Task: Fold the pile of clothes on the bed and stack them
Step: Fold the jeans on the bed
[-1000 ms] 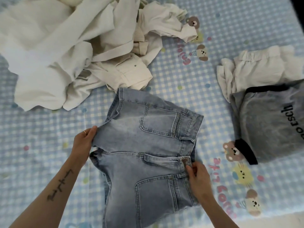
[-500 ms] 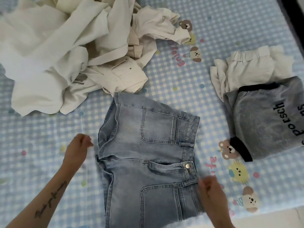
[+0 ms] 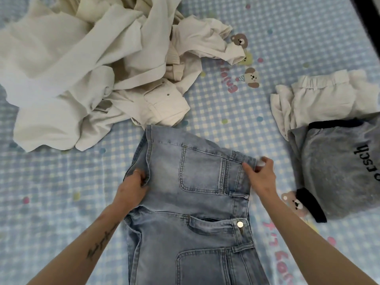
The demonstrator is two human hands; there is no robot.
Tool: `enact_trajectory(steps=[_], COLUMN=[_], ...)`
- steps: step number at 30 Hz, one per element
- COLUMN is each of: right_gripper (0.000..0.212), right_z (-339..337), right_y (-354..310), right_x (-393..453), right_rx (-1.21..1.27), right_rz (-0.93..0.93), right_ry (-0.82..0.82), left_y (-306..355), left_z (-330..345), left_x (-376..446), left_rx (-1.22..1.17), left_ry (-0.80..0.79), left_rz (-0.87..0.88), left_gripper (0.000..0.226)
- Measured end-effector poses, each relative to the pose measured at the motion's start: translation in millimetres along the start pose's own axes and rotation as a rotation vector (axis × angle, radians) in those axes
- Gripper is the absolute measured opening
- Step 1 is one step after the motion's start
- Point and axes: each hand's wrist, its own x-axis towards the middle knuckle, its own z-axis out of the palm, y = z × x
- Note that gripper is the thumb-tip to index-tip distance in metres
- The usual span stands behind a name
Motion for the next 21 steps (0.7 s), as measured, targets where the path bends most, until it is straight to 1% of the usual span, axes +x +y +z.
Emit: enact_trajectory(steps=[1, 2, 3, 5, 6, 7, 8, 9, 10, 11, 12, 13, 14, 15, 16, 17, 19, 21], right_gripper=[0.046, 0.036, 0.027, 0.025, 0.027, 0.027, 0.026, 0.025, 0.024, 0.023, 0.023, 0.024, 0.024, 0.022, 0.02, 0.018, 0.009, 0.003], right_z=[0, 0, -1, 1, 2, 2, 2, 1, 0, -1, -3, -5, -9, -12, -18, -25, -42, -62], right_y=[-5, -9, -14, -17, -17, -17, -16, -17, -18, -21, -24, -27, -30, -34, -38, -43, -54, -69], right_x=[8, 16, 23, 32, 35, 36, 37, 38, 38, 38, 37, 36, 34, 31, 28, 22, 8, -11], right_rx=[-0.018, -0.044, -0.069, -0.094, -0.096, -0.093, -0.082, -0.068, -0.048, -0.033, -0.027, -0.03, -0.033, -0.032, -0.031, -0.036, -0.079, -0.144], right_rz=[-0.027, -0.044, -0.042, -0.003, 0.016, 0.025, 0.023, 0.013, -0.001, -0.014, -0.025, -0.031, -0.037, -0.044, -0.06, -0.087, -0.168, -0.265], right_ry=[-0.013, -0.019, -0.01, -0.002, -0.015, -0.034, -0.055, -0.079, -0.111, -0.151, -0.193, -0.228, -0.25, -0.264, -0.274, -0.288, -0.322, -0.342], left_y=[-2, -3, -6, -12, -12, -10, -3, 7, 20, 33, 46, 57, 64, 68, 71, 71, 68, 68], left_z=[0, -3, -6, -13, -16, -20, -26, -34, -42, -49, -55, -59, -61, -63, -65, -69, -81, -106], left_x=[2, 4, 6, 9, 11, 15, 21, 30, 41, 53, 65, 75, 83, 87, 87, 84, 70, 46], left_rx=[-0.073, -0.184, -0.306, -0.521, -0.578, -0.583, -0.55, -0.508, -0.485, -0.489, -0.505, -0.524, -0.509, -0.451, -0.414, -0.426, -0.567, -0.66], left_ry=[0.059, 0.111, 0.153, 0.237, 0.294, 0.351, 0.395, 0.4, 0.376, 0.342, 0.314, 0.288, 0.281, 0.283, 0.279, 0.268, 0.26, 0.296], left_rz=[-0.009, -0.055, -0.128, -0.289, -0.347, -0.356, -0.299, -0.195, -0.078, 0.001, 0.046, 0.061, 0.069, 0.068, 0.074, 0.077, 0.074, 0.089], left_gripper=[0.015, 0.008, 0.008, 0.019, 0.023, 0.023, 0.025, 0.034, 0.049, 0.062, 0.068, 0.066, 0.054, 0.035, 0.022, 0.021, 0.021, 0.022])
